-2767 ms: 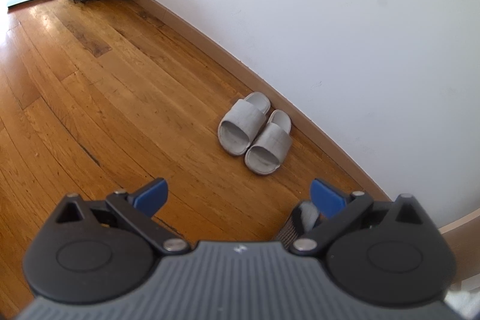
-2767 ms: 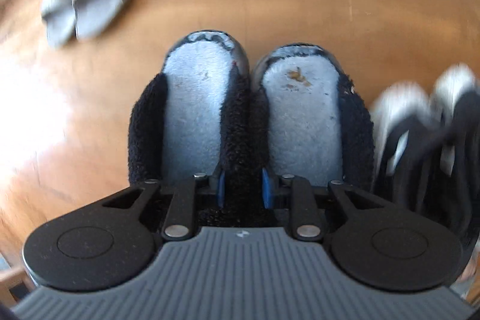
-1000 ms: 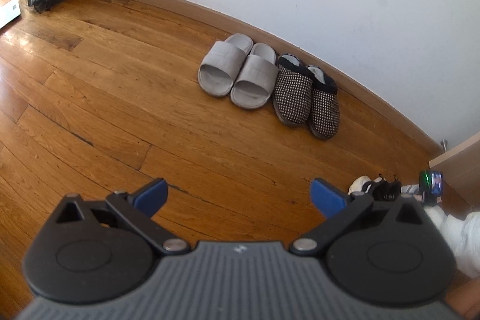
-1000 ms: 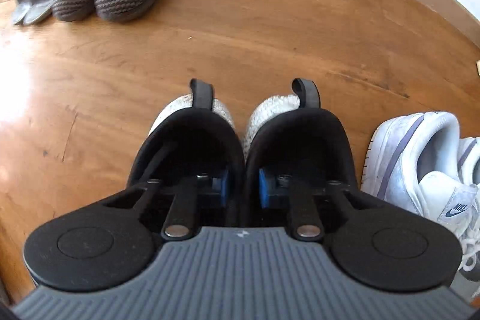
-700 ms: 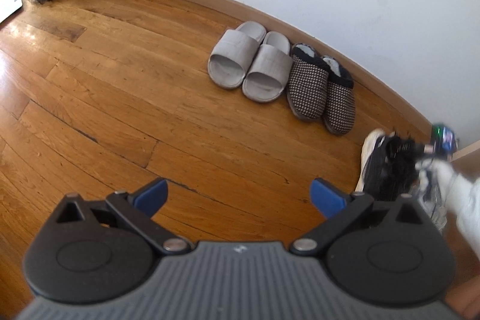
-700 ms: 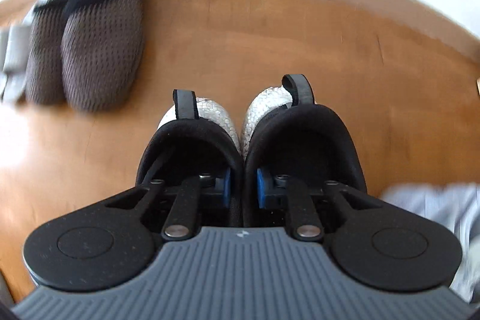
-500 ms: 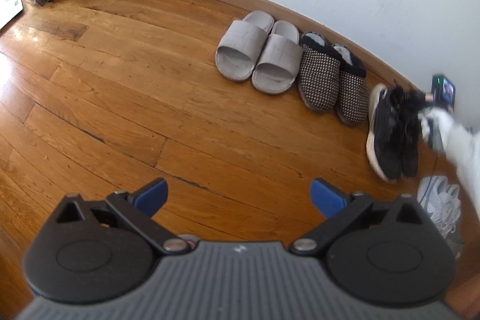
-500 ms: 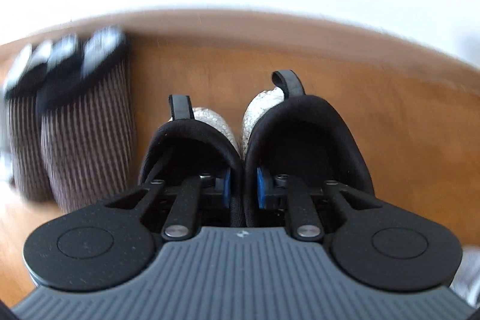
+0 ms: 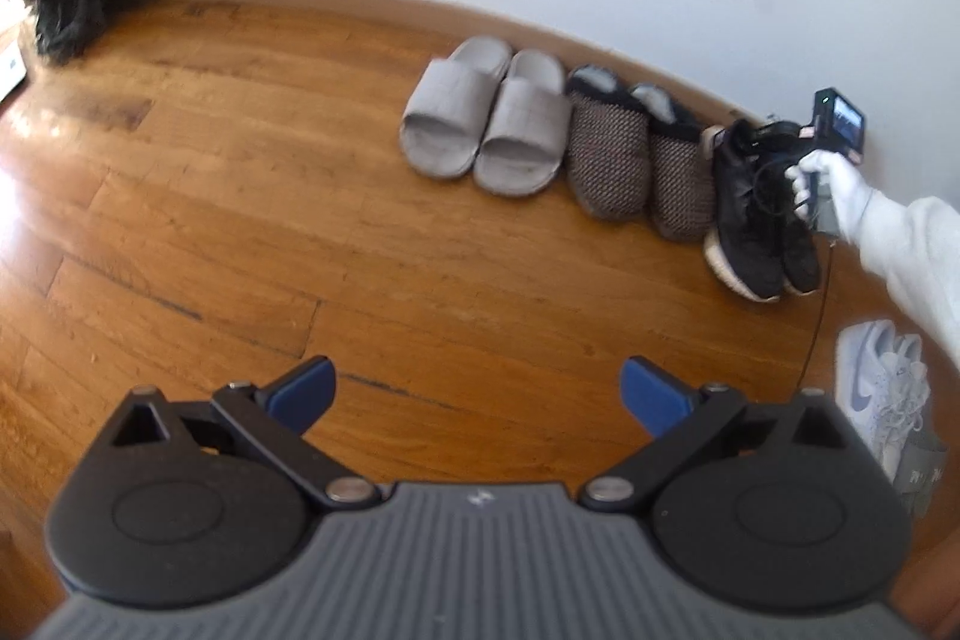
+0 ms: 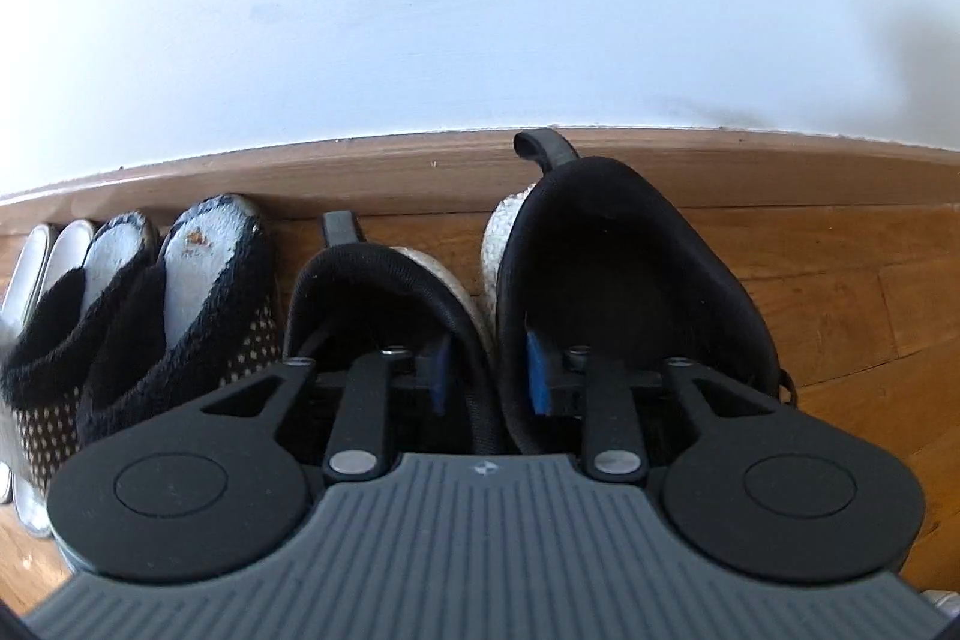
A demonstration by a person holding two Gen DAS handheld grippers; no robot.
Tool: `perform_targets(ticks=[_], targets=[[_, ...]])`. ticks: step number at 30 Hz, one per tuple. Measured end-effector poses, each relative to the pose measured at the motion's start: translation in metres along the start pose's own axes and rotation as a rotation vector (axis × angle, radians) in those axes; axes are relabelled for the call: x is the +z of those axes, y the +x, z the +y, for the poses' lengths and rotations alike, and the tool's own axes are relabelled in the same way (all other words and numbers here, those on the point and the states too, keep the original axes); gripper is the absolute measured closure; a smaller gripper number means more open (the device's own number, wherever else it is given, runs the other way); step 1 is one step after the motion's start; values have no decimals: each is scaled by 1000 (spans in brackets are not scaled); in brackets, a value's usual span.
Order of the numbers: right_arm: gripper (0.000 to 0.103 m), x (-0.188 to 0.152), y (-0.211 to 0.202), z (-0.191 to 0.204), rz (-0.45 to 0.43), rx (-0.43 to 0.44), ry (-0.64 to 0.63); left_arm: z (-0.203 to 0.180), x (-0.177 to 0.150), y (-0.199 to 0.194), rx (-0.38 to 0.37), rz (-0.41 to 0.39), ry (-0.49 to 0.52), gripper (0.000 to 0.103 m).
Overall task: Organize scattered shoes
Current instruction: 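Grasp the black sneakers with the right tool and place them beside the slippers, then grasp the white Nike sneakers with the right tool and set them beside the black sneakers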
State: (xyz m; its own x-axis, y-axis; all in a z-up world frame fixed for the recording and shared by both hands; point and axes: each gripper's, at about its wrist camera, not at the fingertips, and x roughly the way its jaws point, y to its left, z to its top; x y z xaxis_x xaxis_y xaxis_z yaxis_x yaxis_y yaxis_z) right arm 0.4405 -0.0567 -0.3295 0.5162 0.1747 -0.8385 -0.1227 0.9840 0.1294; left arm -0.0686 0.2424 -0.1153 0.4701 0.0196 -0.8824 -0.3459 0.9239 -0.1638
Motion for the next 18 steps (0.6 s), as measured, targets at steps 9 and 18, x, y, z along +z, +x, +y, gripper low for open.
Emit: perform_targets(ticks=[9,18], targets=[[34,21,-93,-25,-295,-14,156,-7,-16,-28,3,-135,14,0],[33,100,-199,-40,-459,-100,167,0,1,-32,77,-237,-16,0]])
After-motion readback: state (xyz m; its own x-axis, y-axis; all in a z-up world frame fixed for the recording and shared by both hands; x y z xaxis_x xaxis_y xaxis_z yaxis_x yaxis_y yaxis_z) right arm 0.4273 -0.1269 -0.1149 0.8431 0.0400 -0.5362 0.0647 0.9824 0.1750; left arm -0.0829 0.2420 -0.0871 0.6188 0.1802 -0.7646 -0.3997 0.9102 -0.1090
